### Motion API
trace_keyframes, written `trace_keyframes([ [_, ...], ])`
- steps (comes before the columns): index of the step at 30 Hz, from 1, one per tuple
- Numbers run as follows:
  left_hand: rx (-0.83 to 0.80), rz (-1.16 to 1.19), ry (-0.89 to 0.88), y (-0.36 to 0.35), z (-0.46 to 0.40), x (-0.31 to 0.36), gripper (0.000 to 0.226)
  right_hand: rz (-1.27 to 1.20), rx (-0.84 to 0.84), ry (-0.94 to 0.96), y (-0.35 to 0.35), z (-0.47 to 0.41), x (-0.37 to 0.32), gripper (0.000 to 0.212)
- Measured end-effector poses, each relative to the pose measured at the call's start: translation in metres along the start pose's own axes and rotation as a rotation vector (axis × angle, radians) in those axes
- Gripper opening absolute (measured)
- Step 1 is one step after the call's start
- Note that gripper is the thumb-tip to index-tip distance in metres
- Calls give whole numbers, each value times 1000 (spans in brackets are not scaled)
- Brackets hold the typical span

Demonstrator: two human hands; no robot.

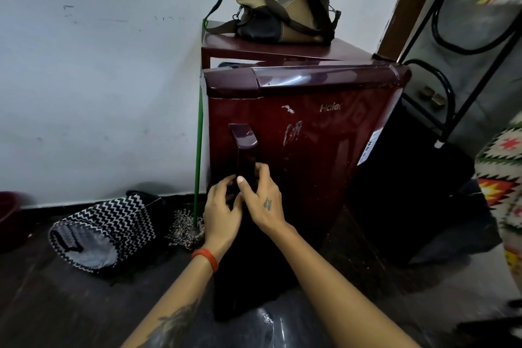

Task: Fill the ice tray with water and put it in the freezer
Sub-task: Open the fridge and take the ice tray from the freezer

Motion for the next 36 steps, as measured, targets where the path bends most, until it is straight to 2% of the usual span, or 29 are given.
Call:
trace_keyframes([
  [4, 252, -25, -17, 18, 42, 20, 38, -31, 45, -19, 26, 41, 6, 57],
  [6, 286, -57, -27, 24, 55, 33, 47, -40, 84, -22, 41, 63, 8, 56],
  [11, 97, -40, -13, 11, 79, 54, 70, -51, 201, -74, 76, 115, 19, 57],
  [15, -61, 76, 17, -12, 112, 66, 68, -45, 320, -98, 105, 157, 28, 57],
  [18, -75, 92, 3, -27, 143, 71, 63, 19, 488, -35, 128, 192, 29, 65],
  [22, -95, 124, -33, -43, 174, 86, 55, 107, 643, 138, 158, 230, 18, 50],
  [26, -140, 171, -68, -63, 199, 103, 50, 203, 615, 402, 174, 250, 2, 43],
  [29, -193, 182, -95, -80, 213, 113, 47, 305, 574, 506, 183, 258, -2, 43],
  [33, -250, 145, -160, -102, 227, 130, 40, 417, 556, 505, 200, 264, 9, 44],
  [36, -164, 90, -286, -109, 233, 145, 30, 472, 572, 405, 215, 268, 30, 50],
])
Point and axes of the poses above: each hand's wrist, its own z-axis away from the middle knuckle, its own y-axis out of the back of the hand, x = y × z, the point moved 6 cm from there along -z, towards the middle knuckle, and after that the axes turned 1 degree about -x, right-handed, at the moved point
